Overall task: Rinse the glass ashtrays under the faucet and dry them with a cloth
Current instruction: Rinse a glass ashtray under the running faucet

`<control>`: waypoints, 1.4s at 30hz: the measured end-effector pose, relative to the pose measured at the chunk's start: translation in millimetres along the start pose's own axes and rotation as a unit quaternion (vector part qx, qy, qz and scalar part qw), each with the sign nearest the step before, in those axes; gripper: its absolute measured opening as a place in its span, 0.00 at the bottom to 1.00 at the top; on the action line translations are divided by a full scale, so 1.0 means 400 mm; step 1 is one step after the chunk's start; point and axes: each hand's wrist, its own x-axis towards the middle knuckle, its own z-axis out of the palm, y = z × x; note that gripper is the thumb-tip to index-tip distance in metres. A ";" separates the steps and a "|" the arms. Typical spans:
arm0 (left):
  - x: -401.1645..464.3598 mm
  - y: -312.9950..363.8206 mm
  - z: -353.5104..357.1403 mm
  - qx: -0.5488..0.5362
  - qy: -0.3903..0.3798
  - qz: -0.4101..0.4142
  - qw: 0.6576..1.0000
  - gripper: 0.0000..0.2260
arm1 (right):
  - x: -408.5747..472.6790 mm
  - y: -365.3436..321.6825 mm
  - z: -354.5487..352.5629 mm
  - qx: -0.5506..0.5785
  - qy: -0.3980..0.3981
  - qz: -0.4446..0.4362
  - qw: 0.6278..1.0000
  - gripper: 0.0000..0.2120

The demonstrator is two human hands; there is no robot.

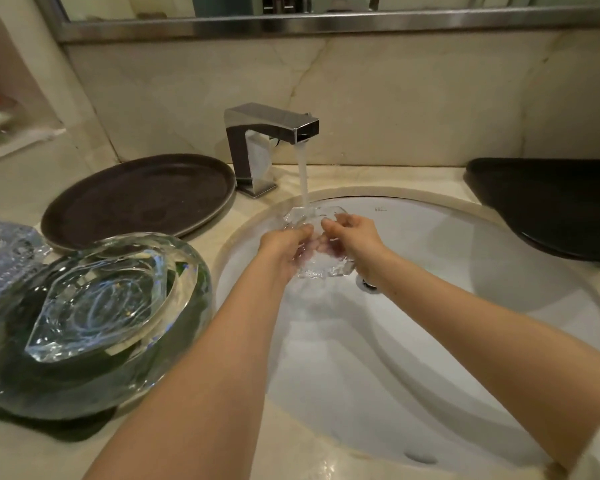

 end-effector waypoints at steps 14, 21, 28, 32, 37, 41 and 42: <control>-0.010 0.006 0.016 0.108 0.002 0.003 0.994 0.21 | 0.000 -0.022 0.022 -0.068 0.143 -0.079 0.984 0.02; -0.013 0.012 0.020 -0.142 -0.111 -0.085 0.980 0.26 | -0.048 -0.004 0.057 -0.338 0.000 -0.179 0.924 0.20; 0.001 0.007 0.015 -0.168 -0.097 -0.028 0.981 0.11 | -0.059 -0.042 0.021 -0.316 -0.216 -0.152 0.911 0.23; 0.006 0.000 0.023 -0.139 -0.090 0.024 0.986 0.09 | -0.002 0.002 0.018 -0.437 -0.118 -0.212 0.866 0.26; -0.017 0.012 0.029 -0.194 -0.097 0.016 0.976 0.10 | 0.034 0.002 -0.013 -0.237 -0.008 -0.060 0.970 0.29; -0.022 0.014 0.026 -0.173 -0.038 0.039 0.983 0.15 | 0.022 -0.027 -0.018 0.040 -0.049 0.063 0.996 0.18; -0.020 0.011 0.025 -0.152 -0.002 0.040 0.988 0.16 | 0.017 -0.038 -0.022 0.102 -0.069 0.073 0.990 0.16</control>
